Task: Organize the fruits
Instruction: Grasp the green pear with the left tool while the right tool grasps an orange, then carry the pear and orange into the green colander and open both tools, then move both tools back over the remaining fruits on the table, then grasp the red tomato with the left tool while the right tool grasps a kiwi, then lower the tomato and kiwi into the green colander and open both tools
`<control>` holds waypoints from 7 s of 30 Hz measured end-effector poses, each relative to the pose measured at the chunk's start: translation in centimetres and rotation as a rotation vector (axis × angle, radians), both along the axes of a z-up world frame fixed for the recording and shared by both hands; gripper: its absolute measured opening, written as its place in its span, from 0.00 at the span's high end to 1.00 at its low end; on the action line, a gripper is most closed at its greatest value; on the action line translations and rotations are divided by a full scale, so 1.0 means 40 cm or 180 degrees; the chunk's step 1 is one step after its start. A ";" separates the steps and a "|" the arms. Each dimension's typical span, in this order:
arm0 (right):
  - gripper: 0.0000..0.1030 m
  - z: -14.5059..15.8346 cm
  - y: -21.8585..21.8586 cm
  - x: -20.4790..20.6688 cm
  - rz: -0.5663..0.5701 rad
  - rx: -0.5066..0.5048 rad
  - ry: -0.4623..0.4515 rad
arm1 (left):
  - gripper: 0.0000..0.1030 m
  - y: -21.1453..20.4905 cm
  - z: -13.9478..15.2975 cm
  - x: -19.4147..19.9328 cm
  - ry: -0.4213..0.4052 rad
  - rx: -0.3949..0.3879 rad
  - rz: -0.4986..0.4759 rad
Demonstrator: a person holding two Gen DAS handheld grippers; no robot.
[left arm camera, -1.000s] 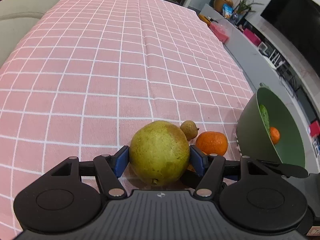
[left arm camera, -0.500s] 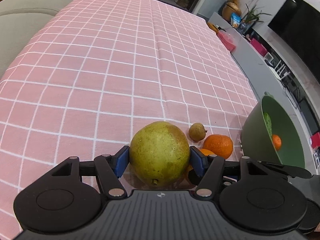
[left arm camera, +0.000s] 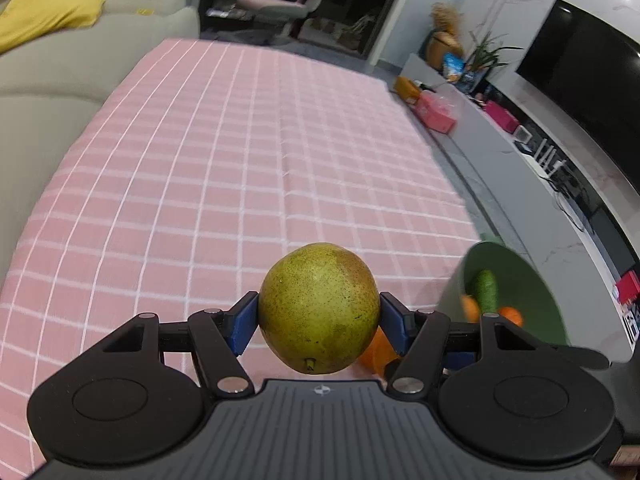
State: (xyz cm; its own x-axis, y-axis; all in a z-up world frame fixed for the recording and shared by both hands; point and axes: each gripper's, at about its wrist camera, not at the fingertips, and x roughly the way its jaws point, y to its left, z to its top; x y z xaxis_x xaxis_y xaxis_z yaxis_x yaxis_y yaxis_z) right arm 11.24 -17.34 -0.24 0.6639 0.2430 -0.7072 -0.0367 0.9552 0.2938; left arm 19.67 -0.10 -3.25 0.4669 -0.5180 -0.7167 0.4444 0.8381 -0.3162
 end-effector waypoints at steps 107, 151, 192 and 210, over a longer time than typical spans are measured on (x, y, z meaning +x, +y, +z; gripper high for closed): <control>0.69 0.110 -0.118 -0.247 -0.0310 -0.0121 0.0127 | 0.10 0.070 0.017 -0.330 -0.0546 0.0703 -0.0237; 0.70 -0.136 0.007 -0.008 -0.0054 0.0000 0.0617 | 0.60 -0.098 -0.224 -0.171 -0.0624 0.1150 -0.1642; 0.79 0.073 -0.135 -0.078 -0.0334 0.0224 0.0029 | 0.69 -0.177 -0.020 -0.234 -0.1055 0.1272 -0.1648; 0.79 0.153 -0.296 -0.154 -0.0736 0.0209 -0.0139 | 0.69 -0.328 0.024 -0.248 -0.1138 0.1093 -0.1639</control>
State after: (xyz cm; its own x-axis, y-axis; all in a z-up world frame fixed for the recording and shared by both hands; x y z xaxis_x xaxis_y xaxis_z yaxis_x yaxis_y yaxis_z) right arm 5.07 -29.18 5.87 0.7368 0.1255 -0.6644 0.1667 0.9186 0.3583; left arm 9.73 -13.22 -2.29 0.4607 -0.5084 -0.7275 0.8376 0.5201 0.1670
